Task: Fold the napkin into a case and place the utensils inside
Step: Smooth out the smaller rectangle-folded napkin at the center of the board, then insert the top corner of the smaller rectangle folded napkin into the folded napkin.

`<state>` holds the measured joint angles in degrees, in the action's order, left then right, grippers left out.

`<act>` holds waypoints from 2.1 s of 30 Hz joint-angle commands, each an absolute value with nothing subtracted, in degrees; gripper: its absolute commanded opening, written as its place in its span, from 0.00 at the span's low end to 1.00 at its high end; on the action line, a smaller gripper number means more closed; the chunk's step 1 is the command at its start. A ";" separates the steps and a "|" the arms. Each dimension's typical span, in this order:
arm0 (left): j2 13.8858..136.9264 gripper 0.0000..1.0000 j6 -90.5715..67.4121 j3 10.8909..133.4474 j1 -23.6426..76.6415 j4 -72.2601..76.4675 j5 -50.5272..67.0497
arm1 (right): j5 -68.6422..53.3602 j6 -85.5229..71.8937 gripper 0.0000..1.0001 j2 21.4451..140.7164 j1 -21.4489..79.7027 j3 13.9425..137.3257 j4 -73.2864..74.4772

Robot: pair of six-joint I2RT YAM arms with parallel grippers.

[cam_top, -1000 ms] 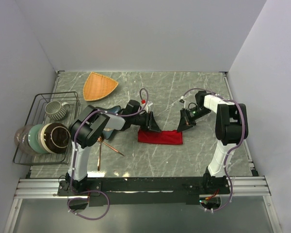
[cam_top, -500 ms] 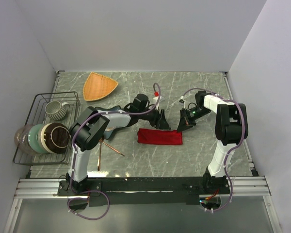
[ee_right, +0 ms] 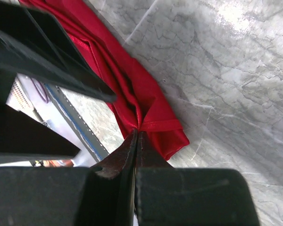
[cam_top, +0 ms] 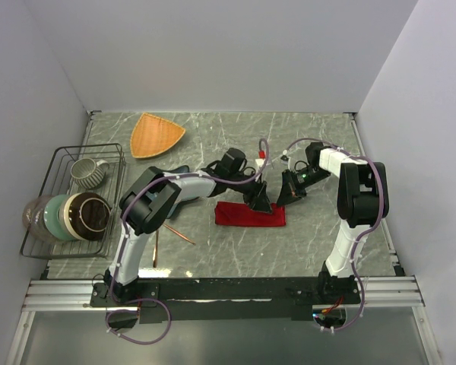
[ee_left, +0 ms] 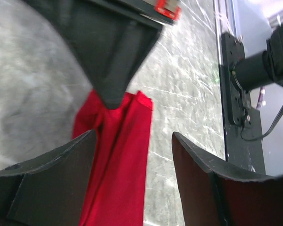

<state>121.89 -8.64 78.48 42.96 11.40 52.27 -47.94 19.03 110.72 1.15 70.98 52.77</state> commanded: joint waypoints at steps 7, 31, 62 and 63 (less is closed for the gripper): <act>125.07 0.66 1.58 83.06 45.44 6.15 51.77 | -51.06 20.65 0.00 108.54 1.32 72.69 54.93; 117.87 0.74 2.55 74.54 45.44 19.50 48.07 | -51.94 22.06 0.00 108.11 0.88 72.16 55.90; 115.40 0.72 2.37 70.84 44.21 21.80 50.19 | -47.29 21.27 0.51 106.17 -1.93 72.86 56.34; 115.31 0.72 2.46 70.84 44.21 21.80 50.36 | -47.37 21.27 0.51 106.08 -2.11 73.12 56.51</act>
